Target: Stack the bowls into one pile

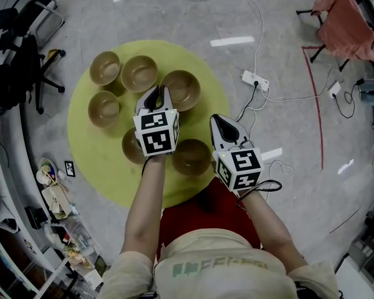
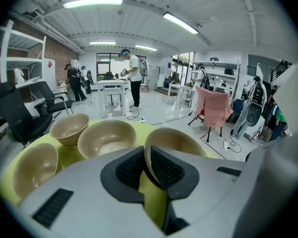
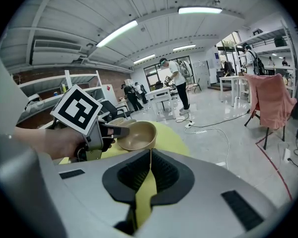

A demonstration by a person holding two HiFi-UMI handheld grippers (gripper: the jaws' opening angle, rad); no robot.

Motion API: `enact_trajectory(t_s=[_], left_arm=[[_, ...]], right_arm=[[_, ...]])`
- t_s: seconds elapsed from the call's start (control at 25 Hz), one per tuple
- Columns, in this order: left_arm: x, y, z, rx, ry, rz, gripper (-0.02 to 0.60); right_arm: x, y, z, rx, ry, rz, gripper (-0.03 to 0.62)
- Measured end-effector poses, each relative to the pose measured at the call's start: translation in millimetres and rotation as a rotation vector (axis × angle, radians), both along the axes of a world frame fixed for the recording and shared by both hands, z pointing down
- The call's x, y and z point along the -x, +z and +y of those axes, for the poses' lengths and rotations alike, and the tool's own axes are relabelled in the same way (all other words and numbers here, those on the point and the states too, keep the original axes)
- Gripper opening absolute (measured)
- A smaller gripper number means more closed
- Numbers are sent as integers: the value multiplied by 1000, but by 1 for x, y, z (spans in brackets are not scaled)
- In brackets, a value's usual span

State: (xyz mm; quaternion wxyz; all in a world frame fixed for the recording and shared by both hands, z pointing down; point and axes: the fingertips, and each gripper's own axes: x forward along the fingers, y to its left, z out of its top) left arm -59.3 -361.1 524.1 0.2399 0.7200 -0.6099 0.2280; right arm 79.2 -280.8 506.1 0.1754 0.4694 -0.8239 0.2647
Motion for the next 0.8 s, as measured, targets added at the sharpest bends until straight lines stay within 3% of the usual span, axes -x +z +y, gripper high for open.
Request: enact_trajectory(t_s=[0.52,0.8], left_arm=[[4,-3,-2,-8,10,19,55],[5,-18,-2,-56,14,40,55]], right_arm=[[7,-2,0,2,-4,0,37],[7,-6,0,-5,6,4,37]])
